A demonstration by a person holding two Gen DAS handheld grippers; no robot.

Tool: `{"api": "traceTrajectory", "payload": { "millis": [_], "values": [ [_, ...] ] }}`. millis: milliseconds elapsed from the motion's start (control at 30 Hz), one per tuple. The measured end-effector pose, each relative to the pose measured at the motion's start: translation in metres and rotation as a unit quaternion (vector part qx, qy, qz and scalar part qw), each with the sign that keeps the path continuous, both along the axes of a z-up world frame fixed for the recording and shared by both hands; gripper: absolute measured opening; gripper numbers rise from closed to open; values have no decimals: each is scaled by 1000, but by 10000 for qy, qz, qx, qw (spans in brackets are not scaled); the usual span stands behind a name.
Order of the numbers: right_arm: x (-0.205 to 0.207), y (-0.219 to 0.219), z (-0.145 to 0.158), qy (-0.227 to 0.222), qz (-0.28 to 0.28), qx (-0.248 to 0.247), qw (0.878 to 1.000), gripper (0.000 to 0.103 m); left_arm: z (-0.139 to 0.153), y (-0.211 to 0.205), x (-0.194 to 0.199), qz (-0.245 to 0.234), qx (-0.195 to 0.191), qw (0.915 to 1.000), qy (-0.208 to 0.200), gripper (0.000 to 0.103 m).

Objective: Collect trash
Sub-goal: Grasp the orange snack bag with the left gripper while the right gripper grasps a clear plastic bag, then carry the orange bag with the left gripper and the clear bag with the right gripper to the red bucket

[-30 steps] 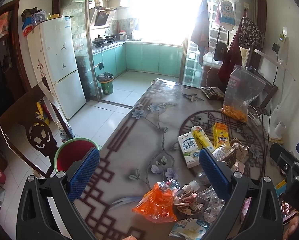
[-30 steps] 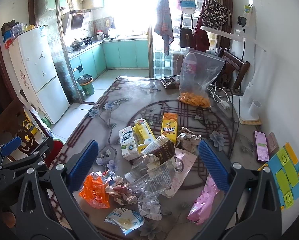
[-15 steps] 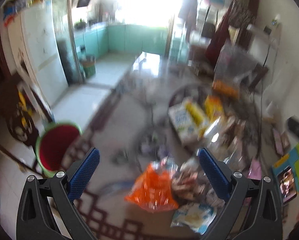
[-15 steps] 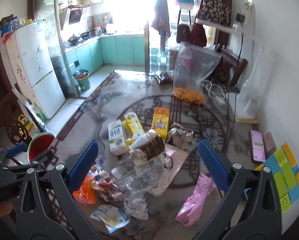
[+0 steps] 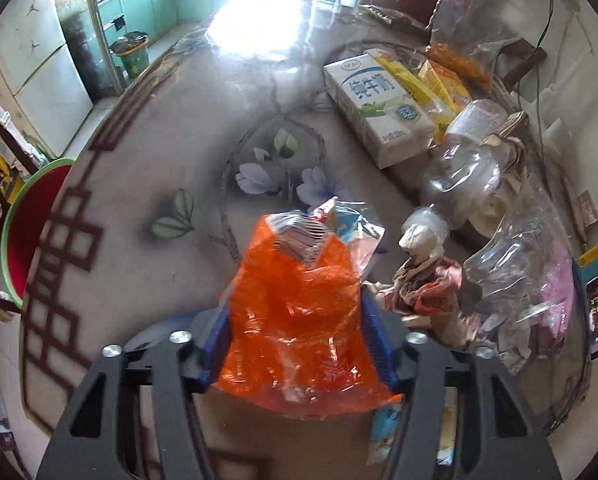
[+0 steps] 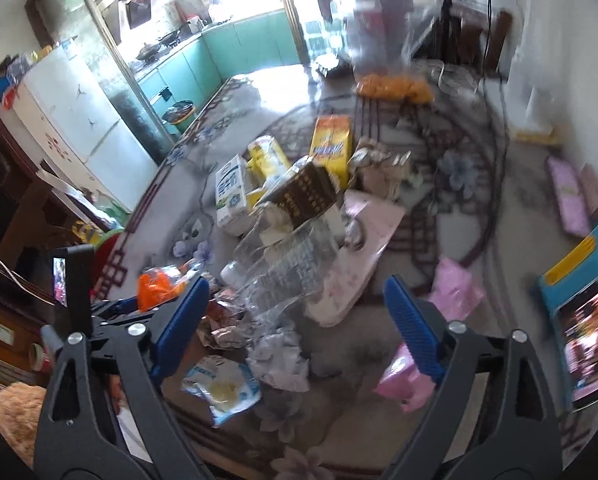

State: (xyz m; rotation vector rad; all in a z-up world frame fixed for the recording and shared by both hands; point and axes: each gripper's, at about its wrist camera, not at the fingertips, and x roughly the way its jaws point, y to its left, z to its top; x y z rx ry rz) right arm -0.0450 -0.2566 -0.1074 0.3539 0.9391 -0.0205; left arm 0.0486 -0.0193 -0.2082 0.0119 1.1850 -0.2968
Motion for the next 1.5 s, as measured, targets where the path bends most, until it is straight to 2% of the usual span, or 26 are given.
{"api": "traceTrajectory", "payload": {
  "millis": [133,400,500,533,600,667,767,800,933,967,1000,1067,1267,1300,1367,1433,1500],
  "values": [
    [11,-4,-23,237,-44,583,9980,80,7,8,0,86,-173,9998,-3,42],
    [34,-2,-57,649,-181,1022,9925,78,76,29,-11,233,-327,9954,-873,41],
    [42,1,-66,769,-187,1054,9913,71,95,33,-14,264,-405,9931,-1066,41],
    [43,2,-67,777,-190,1046,9913,67,98,35,-16,259,-446,9929,-1073,42],
    [43,2,-68,773,-200,1026,9915,49,99,33,-14,218,-473,9932,-1044,42],
    [43,-1,-69,740,-212,1107,9909,25,96,29,-11,182,-463,9937,-1002,44],
    [40,-6,-67,656,-214,1232,9900,7,91,29,-10,165,-505,9943,-920,49],
    [40,-7,-66,618,-205,1234,9902,4,89,29,-13,155,-515,9943,-919,51],
    [37,-7,-53,420,-127,1178,9921,1,81,24,-8,141,-553,9952,-795,53],
    [36,-8,-50,371,-122,1158,9925,1,79,23,-6,160,-536,9954,-780,59],
    [35,-9,-47,323,-123,1161,9926,1,78,23,-6,175,-514,9954,-790,69],
    [33,-12,-41,233,-151,1207,9923,1,77,23,-4,196,-528,9951,-809,72],
    [31,-17,-30,103,-169,1148,9932,1,65,24,0,266,-453,9968,-610,74],
    [31,-16,-28,78,-151,1135,9934,1,63,25,0,246,-418,9971,-585,77],
    [30,-15,-26,35,-121,1104,9938,1,54,24,1,168,-345,9983,-439,85],
    [31,-13,-23,-5,-98,1105,9938,1,41,23,2,139,-274,9990,-329,85],
    [31,-12,-20,-44,-67,1100,9939,1,23,21,4,178,-30,9996,-214,85]
  ]
}}
